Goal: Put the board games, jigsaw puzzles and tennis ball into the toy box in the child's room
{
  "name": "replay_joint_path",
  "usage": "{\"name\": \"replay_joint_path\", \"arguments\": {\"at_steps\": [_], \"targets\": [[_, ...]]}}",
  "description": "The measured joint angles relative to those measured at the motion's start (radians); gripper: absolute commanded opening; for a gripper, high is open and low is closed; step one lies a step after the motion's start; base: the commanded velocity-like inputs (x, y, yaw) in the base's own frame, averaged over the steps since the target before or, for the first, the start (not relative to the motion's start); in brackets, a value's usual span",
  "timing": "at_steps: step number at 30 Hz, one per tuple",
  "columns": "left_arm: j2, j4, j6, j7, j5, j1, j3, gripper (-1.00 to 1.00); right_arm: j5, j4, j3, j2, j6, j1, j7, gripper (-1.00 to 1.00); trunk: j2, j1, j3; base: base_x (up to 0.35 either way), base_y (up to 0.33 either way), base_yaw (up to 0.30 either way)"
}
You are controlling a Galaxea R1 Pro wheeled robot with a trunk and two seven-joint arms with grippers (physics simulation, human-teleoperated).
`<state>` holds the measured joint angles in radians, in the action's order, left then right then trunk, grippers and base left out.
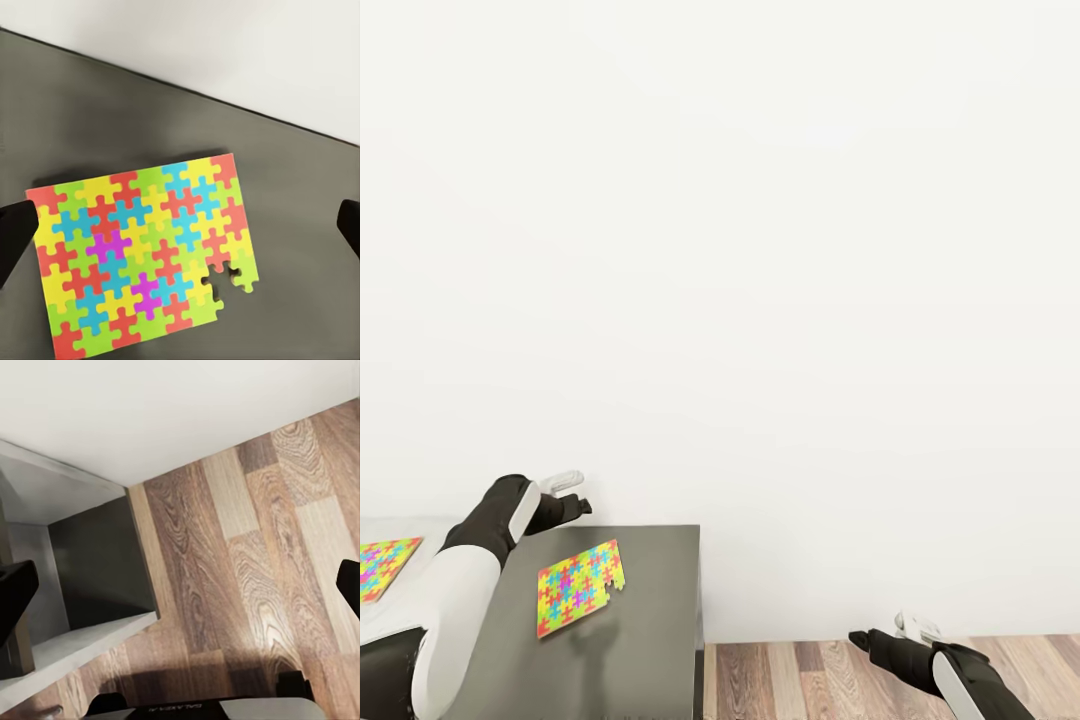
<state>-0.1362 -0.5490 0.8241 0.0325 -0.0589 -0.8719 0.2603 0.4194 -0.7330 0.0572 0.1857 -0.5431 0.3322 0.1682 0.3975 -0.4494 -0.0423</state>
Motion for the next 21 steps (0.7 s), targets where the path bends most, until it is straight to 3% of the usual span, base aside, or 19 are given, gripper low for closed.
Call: {"name": "replay_joint_path", "arguments": {"at_steps": [6, 14, 21], "targets": [[-0.008, 0.003, -0.01, 0.007, -0.001, 0.0, -0.002, 1.0, 0.0, 0.002, -0.001, 0.0, 0.035, 0.0, -0.001, 1.0, 0.0, 0.0, -0.01, 0.0, 0.0, 0.0], [-0.053, 0.004, -0.013, 0.037, -0.006, 0.0, 0.0, 1.0, 0.002, 0.004, -0.002, 0.0, 0.067, 0.0, -0.001, 1.0, 0.0, 0.0, -0.023, 0.0, 0.0, 0.0], [-0.088, 0.004, -0.015, 0.11, -0.006, 0.0, 0.001, 1.0, 0.002, 0.004, 0.001, -0.001, 0.07, 0.001, -0.001, 1.0, 0.0, 0.0, -0.035, 0.0, 0.0, 0.0]]}}
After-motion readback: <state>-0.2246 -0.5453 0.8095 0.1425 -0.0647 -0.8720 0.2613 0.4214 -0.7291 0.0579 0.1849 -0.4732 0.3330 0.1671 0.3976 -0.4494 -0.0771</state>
